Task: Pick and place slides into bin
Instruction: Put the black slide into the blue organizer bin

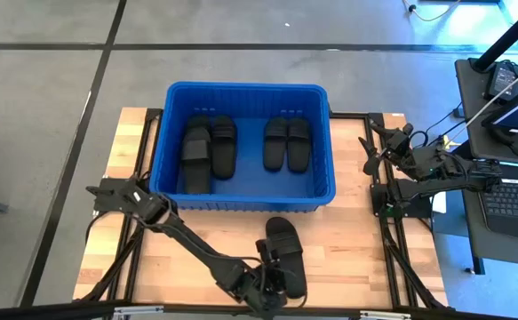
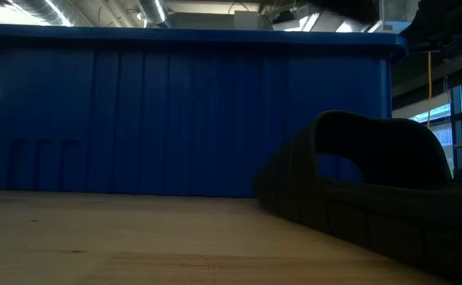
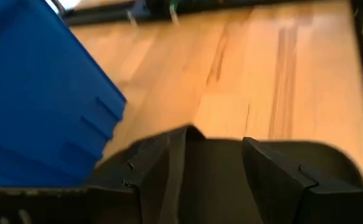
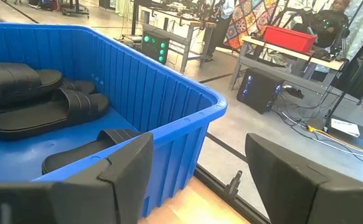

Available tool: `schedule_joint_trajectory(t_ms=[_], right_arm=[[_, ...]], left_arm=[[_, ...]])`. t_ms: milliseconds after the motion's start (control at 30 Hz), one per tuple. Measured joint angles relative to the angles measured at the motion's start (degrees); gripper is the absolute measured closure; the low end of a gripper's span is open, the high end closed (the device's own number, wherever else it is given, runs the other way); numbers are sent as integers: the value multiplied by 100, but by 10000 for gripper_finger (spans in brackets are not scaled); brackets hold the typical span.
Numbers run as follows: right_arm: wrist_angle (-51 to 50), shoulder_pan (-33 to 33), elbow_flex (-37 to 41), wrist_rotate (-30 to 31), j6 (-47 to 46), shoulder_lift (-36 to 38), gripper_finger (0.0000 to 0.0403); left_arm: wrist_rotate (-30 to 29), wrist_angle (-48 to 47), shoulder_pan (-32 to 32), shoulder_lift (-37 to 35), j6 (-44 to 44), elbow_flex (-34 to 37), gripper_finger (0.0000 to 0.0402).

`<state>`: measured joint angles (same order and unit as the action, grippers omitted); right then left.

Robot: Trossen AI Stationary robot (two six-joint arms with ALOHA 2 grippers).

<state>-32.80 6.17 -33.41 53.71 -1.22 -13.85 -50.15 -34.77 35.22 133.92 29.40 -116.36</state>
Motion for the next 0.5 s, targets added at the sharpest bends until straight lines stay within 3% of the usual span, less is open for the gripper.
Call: schedule_joint_trajectory(t_ms=[333,500], right_arm=[[0,2,1,0,-17,0,147],[0,1,0,-2,-21,0,147]], left_arm=[[901,-704,-468,252,175,-50,208],[983,-1197,-641,252,191,-50,208]])
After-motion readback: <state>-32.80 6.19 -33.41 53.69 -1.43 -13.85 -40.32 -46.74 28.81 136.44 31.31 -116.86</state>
